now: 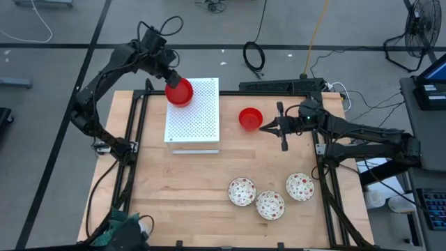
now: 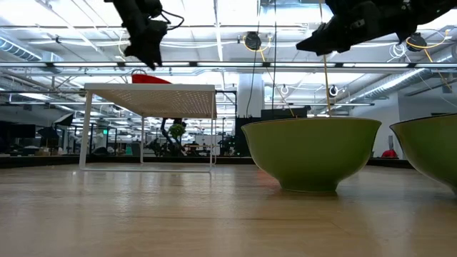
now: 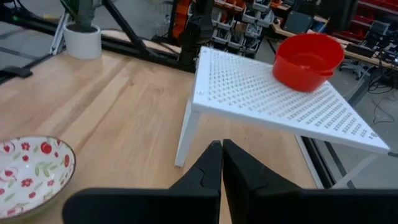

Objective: Pick & Place Mini bowls
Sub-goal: Stack the bottom red bowl on top of the red bowl on the shelf

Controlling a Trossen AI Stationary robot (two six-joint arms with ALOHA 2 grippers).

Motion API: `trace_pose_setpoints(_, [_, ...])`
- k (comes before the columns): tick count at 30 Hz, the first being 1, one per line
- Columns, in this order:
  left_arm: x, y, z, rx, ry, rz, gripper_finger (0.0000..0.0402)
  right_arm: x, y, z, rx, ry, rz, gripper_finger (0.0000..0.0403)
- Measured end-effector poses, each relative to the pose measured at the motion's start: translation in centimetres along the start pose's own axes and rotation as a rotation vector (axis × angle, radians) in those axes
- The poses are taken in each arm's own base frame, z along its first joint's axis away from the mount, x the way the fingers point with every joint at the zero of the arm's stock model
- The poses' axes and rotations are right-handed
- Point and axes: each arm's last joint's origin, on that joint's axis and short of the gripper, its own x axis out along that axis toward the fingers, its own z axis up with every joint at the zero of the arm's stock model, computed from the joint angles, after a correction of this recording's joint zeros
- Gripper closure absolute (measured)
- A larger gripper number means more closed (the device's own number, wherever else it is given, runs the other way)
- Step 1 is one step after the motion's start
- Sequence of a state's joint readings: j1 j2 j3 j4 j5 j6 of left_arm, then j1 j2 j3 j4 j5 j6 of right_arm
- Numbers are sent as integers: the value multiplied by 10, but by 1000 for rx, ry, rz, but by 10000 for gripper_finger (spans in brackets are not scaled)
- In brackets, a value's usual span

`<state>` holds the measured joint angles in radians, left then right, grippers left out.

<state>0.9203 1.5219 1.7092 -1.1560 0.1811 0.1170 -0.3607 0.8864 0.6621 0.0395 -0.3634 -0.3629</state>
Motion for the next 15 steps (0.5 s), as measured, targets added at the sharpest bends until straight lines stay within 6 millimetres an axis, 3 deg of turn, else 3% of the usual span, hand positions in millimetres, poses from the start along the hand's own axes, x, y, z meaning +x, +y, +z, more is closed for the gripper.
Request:
trace_pose_setpoints(3, [-2, 0, 6, 42, -80, -66, 286, 0, 0, -1, -19, 10, -26, 403])
trace_pose_setpoints(6, [-9, -1, 6, 208, -133, -124, 373, 0, -2, -1, -14, 21, -90, 403])
trace_pose_setpoints(7, [-10, -2, 5, 252, -147, -156, 386, -1, -3, -1, -9, 23, -106, 403])
trace_pose_setpoints(12, [-4, -7, -11, 393, -215, -280, 397, -2, -2, 0, 1, 19, -99, 403])
trace_pose_setpoints(15, [7, 1, -25, 392, -286, -300, 396, -2, -2, -1, 7, 27, -97, 403])
